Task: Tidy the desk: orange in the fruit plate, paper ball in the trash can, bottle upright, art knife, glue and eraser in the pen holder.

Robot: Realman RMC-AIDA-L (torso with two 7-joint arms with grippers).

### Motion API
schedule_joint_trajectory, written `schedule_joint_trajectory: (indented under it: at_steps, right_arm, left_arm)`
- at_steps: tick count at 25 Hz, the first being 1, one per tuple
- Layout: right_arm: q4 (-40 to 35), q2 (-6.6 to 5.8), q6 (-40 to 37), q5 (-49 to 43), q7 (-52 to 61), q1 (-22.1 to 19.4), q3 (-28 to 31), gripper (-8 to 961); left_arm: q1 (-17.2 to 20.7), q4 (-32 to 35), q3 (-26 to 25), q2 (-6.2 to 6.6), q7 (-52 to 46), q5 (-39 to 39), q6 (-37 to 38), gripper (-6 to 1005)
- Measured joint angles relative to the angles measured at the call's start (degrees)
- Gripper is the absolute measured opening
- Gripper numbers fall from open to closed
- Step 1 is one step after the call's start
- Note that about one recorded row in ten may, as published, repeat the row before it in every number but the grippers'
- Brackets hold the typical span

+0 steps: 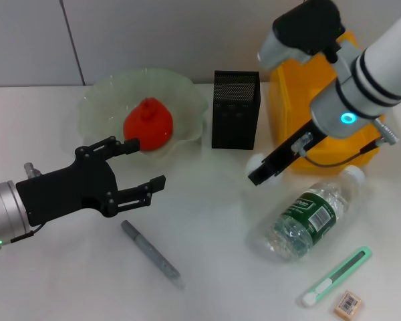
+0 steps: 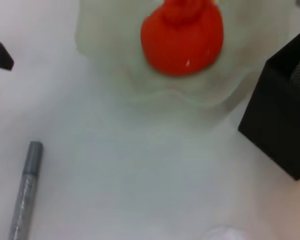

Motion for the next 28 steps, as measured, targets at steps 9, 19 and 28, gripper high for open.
schedule_joint_trajectory:
  at_steps: [9, 19, 28]
  right_arm:
    - [19.22, 0.01, -1.40, 1.18, 0.64, -8.31, 0.97, 531]
    - [26.93, 0.01, 3.74, 8.33, -8.29, -16.98, 13.98, 530]
    - [17.39, 0.00, 11.35, 8.40, -16.84, -17.75, 22.69, 536]
  left_arm:
    - [0.06, -0.01, 0.00, 0.00, 0.10, 0.00, 0.06, 829]
    - [-0.15, -0.01, 0.09, -0.11, 0.12, 0.00, 0.15, 829]
    - [-0.18, -0.01, 0.35, -0.18, 0.12, 0.00, 0.15, 829]
